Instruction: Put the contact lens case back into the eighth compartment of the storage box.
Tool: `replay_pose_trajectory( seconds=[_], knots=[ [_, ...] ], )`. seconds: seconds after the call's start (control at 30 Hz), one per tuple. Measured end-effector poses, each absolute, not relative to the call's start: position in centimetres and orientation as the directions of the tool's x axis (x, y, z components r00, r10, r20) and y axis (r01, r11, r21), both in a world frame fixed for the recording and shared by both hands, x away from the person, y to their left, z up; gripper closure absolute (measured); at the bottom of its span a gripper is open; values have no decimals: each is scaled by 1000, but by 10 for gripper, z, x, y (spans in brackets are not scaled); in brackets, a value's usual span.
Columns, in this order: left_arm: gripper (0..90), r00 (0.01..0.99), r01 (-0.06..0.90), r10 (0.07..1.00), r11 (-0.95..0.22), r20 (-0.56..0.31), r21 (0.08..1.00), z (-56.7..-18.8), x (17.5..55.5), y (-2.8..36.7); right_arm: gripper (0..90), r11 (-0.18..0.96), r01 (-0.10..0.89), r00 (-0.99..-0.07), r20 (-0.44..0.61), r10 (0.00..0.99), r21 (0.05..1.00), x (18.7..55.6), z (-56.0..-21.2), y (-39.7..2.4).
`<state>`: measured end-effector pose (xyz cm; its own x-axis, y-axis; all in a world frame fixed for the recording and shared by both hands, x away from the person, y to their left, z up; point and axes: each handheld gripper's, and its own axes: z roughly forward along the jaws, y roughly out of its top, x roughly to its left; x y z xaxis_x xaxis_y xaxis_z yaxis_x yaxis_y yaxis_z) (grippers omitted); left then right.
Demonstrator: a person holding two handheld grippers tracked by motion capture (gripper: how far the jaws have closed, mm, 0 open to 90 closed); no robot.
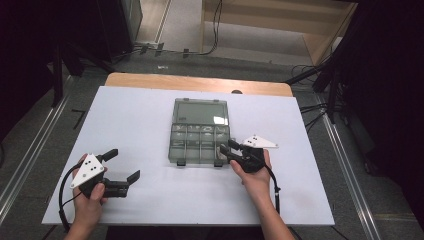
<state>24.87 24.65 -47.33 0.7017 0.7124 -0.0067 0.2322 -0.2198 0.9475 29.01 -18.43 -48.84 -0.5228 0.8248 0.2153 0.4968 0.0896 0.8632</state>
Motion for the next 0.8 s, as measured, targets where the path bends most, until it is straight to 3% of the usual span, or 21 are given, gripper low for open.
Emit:
replay_pose_trajectory(
  seconds=[0.13, 0.47, 0.63, 0.73, 0.8],
  knots=[
    [0, 715, 236, 699, -224, -13, 946, -469, 253, 239, 365, 92, 470, -545, 207, 813, 878, 293, -484, -189],
    [0, 716, 232, 698, -208, -22, 950, -464, 266, 223, 309, 118, 465, -529, 168, 832, 878, 295, -482, -192],
    [0, 724, 238, 689, -208, -30, 949, -463, 273, 214, 167, 121, 483, -535, 183, 825, 867, 295, -481, -194],
    [0, 731, 239, 681, -202, -39, 950, -463, 277, 210, 153, 117, 479, -537, 185, 823, 870, 296, -481, -196],
    [0, 733, 237, 679, -204, -37, 950, -462, 279, 208, 97, 110, 475, -545, 194, 815, 873, 295, -480, -197]
  ],
)
